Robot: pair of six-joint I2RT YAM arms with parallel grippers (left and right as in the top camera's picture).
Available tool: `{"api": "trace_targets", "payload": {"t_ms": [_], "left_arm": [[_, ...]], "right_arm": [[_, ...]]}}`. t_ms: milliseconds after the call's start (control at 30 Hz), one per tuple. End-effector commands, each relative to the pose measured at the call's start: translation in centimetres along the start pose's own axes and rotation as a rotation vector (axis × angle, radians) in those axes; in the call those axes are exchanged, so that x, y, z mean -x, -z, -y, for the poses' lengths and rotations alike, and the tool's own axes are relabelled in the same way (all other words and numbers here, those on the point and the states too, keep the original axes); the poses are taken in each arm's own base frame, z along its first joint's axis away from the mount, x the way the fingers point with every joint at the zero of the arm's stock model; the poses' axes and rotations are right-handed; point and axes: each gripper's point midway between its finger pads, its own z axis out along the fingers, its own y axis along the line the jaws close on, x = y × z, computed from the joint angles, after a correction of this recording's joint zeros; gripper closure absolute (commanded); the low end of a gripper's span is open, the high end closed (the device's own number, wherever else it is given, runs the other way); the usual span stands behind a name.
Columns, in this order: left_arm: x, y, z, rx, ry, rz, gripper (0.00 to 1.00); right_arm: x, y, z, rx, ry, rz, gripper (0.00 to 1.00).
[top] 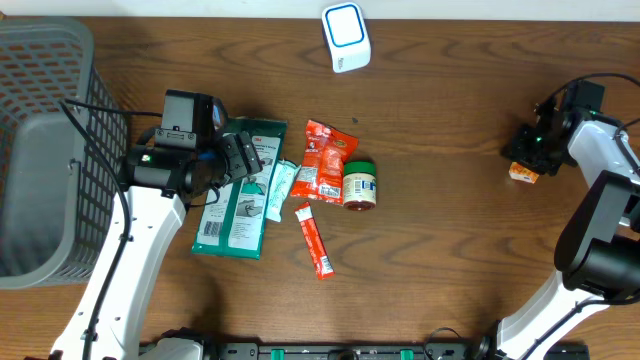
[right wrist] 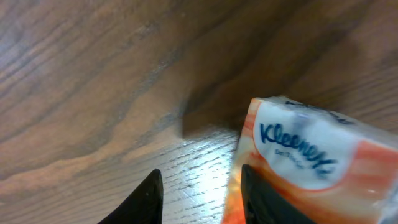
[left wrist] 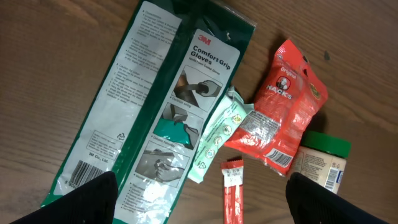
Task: Scan the item barcode
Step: 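Lower the Kleenex pack onto the table and open the right gripper, then move the right gripper left over the green-lidded jar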
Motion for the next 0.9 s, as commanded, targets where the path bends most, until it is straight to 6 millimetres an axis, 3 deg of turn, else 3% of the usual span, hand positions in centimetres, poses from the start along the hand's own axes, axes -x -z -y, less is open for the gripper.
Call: {"api": "trace_targets", "payload": {"t_ms": [0, 233, 467, 633, 767, 867], "left_arm": [[0.6, 0.5, 0.1, -0.001, -0.006, 0.023, 0.13], [0.6, 0.5, 0.1, -0.001, -0.006, 0.023, 0.13], [0.6, 0.5, 0.1, -0.001, -0.006, 0.023, 0.13], [0.6, 0.5, 0.1, -0.001, -0.006, 0.023, 0.13], [0.6, 0.5, 0.1, -0.001, -0.006, 0.023, 0.13], [0.6, 0.5, 0.1, -0.001, -0.006, 0.023, 0.13]], "right_arm": [[-0.9, -0.6, 0.3, -0.009, 0.017, -0.023, 0.62], [-0.9, -0.4, 2.1, -0.112, 0.015, -0.020, 0.57], [-0.3, -0.2, 2.3, -0.124, 0.016, -0.003, 0.52], [-0.3, 0.2, 3.5, -0.177, 0.004, -0.005, 0.50], [-0.6, 0.4, 2.9, -0.145, 0.004, -0.021, 0.48], [-0.9, 1.8, 1.5, -0.097, 0.005, -0.040, 0.44]]}}
